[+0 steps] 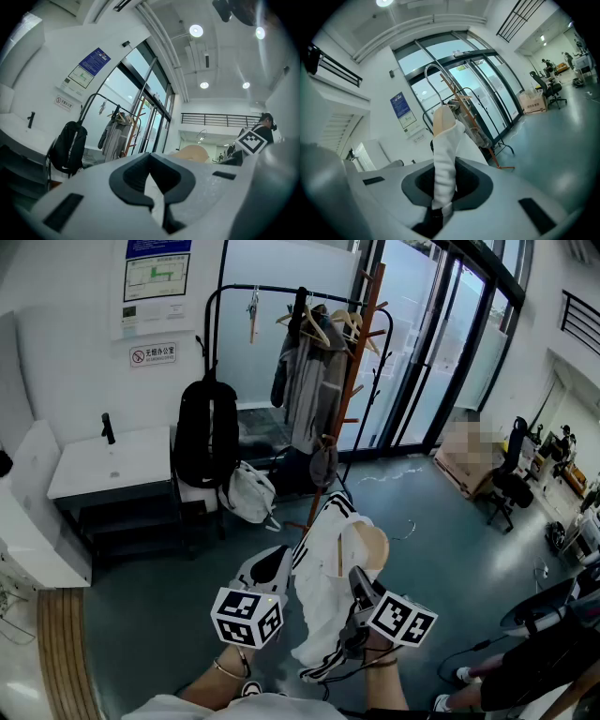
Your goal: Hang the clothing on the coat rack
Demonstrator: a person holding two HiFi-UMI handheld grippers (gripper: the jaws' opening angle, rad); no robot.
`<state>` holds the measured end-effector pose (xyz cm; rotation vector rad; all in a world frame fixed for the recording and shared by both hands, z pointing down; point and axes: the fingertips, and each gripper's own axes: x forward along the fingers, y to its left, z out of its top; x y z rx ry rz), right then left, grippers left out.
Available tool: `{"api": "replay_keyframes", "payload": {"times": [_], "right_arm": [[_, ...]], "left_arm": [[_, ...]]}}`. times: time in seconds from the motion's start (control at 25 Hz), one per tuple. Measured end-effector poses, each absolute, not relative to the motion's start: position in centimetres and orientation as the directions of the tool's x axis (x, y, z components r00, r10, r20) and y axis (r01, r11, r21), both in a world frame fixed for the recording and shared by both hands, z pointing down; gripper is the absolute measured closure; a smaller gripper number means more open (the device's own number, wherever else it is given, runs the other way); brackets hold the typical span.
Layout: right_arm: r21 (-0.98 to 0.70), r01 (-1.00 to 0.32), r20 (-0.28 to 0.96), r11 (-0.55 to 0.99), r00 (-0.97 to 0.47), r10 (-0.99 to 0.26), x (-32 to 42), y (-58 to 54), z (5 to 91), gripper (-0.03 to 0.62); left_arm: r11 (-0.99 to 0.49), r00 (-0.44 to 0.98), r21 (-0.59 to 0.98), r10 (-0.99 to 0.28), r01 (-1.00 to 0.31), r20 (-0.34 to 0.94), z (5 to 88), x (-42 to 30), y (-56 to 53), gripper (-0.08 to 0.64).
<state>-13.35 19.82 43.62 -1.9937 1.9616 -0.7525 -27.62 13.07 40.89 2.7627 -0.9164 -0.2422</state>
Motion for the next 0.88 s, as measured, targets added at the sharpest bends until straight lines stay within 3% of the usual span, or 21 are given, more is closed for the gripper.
{"api": "replay_keyframes", "payload": {"times": [0.88], "right_arm": [[-0.561,-0.823,0.183,-0.091,-0.016,-0.983,-15.9,19.1,43.9,0.529]], "left_arm": [[-0.796,0.818,0.3,-0.569,-0.526,-0.077,42.5,-30.8,11.1,0.552]]}}
